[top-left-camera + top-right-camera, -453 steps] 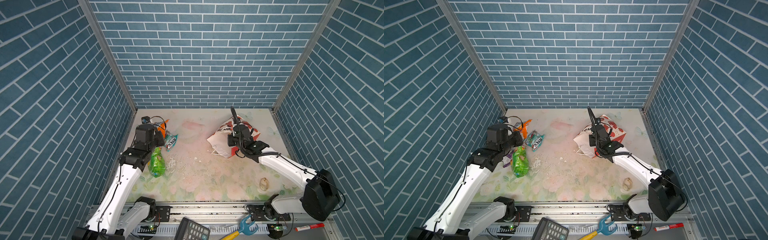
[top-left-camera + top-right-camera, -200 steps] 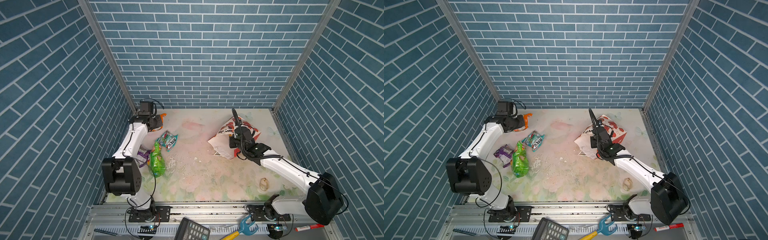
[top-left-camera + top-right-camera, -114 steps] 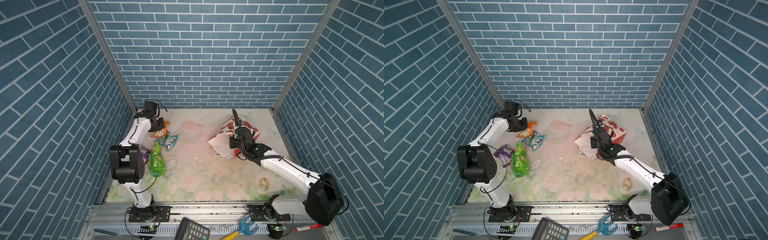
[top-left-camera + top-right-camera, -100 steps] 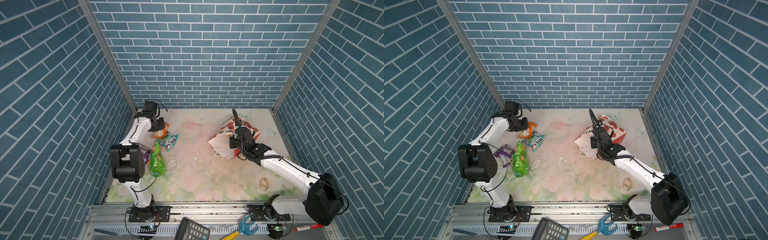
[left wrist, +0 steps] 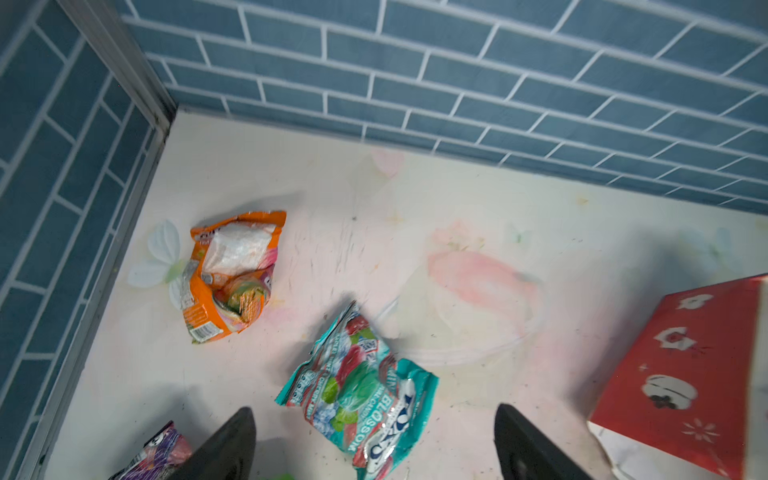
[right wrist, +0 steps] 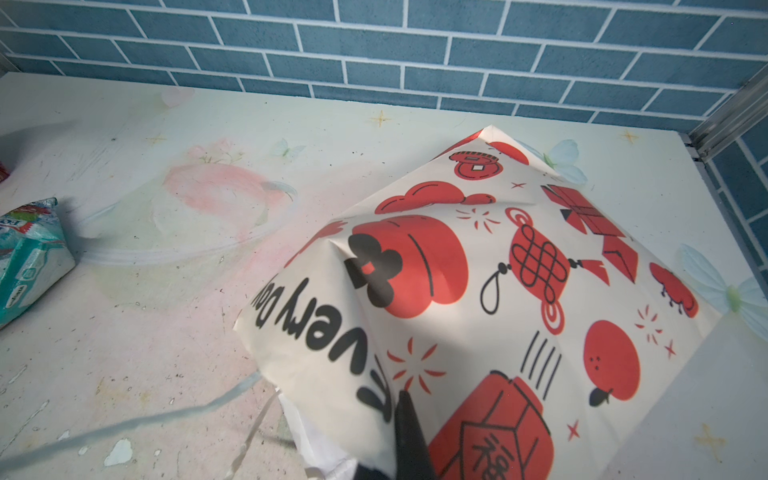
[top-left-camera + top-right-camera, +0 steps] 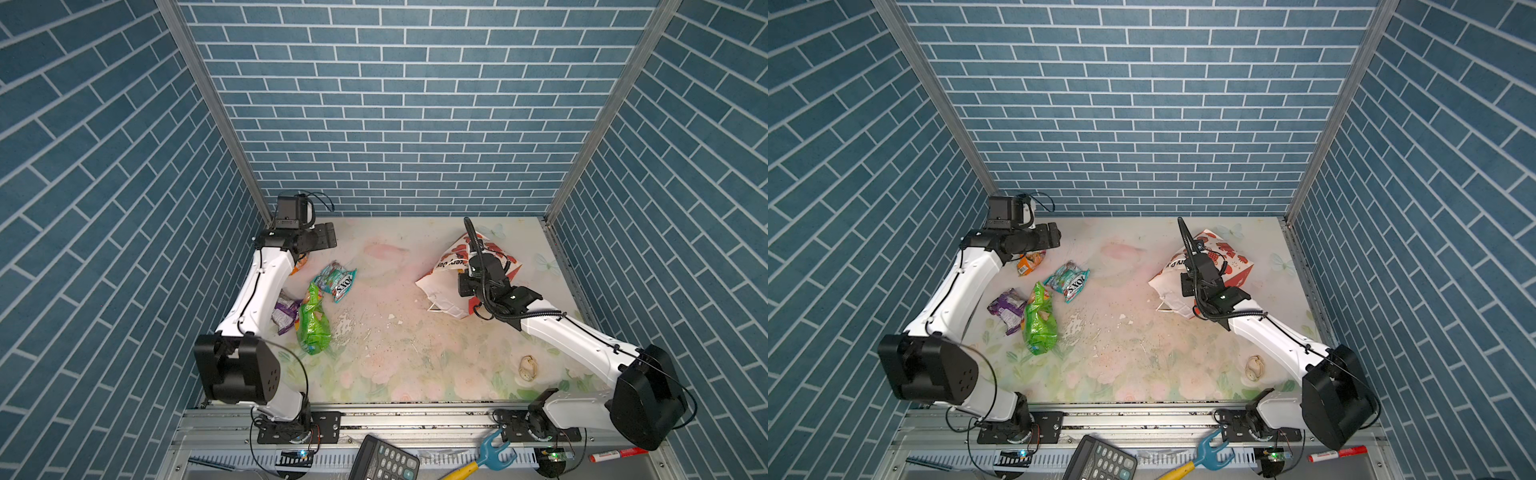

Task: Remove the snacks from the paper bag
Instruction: 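Move the left gripper back over the paper bag opening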

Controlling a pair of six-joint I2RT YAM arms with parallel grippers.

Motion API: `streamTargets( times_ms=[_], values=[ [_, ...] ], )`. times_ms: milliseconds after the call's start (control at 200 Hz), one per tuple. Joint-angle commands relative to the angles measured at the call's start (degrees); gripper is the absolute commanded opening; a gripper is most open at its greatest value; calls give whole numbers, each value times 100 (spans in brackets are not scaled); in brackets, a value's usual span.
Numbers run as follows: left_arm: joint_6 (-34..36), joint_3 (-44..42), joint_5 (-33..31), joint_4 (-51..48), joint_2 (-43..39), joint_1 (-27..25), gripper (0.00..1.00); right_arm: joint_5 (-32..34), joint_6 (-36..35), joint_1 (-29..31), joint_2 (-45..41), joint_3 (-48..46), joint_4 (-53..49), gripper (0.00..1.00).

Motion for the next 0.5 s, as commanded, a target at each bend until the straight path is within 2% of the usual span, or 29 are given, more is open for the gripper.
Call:
streamTargets(
  times_ms=[0,140,280,365,495],
  values=[
    [30,-354,-135,351,-509,-426,91,47,158,-44,79,137,-261,0],
    [-135,-1025,-492,934,-1237,-1199,91,7,270,-36,-8,166,-364,0],
    [-733,-2170,-764,2405,-1783,-1768,89,-164,406,-37,-162,223,-470,0],
    [-795,-2545,-651,3151,-1750,-2148,87,-174,442,-45,-179,292,-571,0],
    [-480,-2501,-631,3293,-1433,-2708,85,-105,408,-45,-77,579,-947,0]
  ],
)
